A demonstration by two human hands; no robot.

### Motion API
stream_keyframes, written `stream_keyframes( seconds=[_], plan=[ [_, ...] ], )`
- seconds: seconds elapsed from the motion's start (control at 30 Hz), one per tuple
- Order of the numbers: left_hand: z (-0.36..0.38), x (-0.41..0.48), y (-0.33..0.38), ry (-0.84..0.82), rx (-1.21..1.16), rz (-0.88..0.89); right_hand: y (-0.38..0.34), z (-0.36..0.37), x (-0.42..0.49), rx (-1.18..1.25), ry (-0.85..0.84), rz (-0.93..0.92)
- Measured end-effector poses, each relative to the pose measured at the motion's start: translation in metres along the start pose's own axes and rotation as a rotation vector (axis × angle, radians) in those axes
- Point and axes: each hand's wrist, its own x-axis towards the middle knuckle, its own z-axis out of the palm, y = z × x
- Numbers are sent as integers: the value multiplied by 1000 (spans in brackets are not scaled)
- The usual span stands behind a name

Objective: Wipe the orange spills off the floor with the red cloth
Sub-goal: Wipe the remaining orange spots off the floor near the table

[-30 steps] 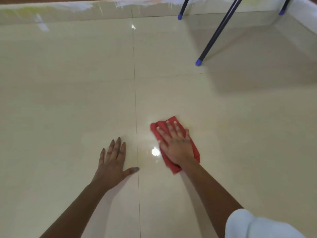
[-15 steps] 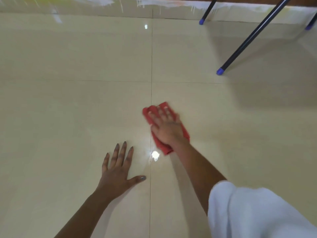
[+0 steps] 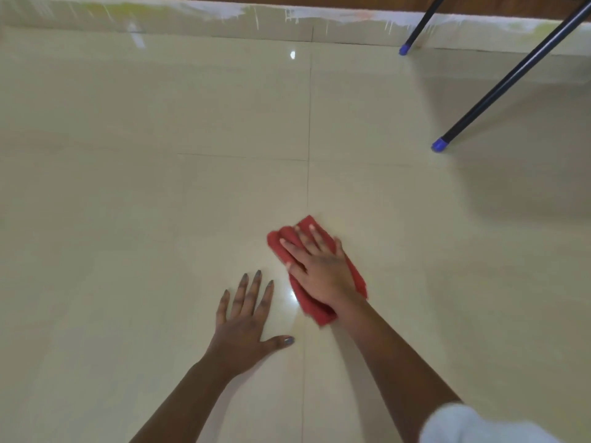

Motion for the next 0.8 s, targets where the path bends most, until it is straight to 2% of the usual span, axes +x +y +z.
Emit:
stream_keyframes(
  seconds=[0.07,0.17,0.23,0.33,0.4,0.47,0.53,0.6,0.67,0.7,0.73,0.8],
  plan=[
    [-10,2,-5,-43,-33,13,14,-3,-7,-10,14,66],
    [-24,-5,-34,10,-11,-68,25,-12,20,10,19,272],
    [-22,-14,-50,36,-19,-140,6,-11,42,10,29,282],
    [-18,-14,-53,15,-35,-160,-49,1,40,-11,-3,48],
    [-18,-21,-54,7,-43,-142,-81,20,3,-48,2,-154],
    [-16,-39,-60,35,-13,-103,-81,34,-40,-70,44,-255],
    [-14,-61,-65,18,-36,-129,-51,31,-60,-104,39,-185],
    [-13,-67,-65,4,-68,-153,-6,17,-48,-149,100,24],
    [-13,-63,-66,57,-81,-150,12,0,-10,-81,35,258],
    [-13,-63,-68,76,-81,-148,6,-2,8,-51,24,309],
    [-13,-62,-69,80,-81,-151,-8,-2,20,-55,19,311],
    [-14,-64,-72,60,-76,-159,-52,9,19,-68,-4,155]
  ],
)
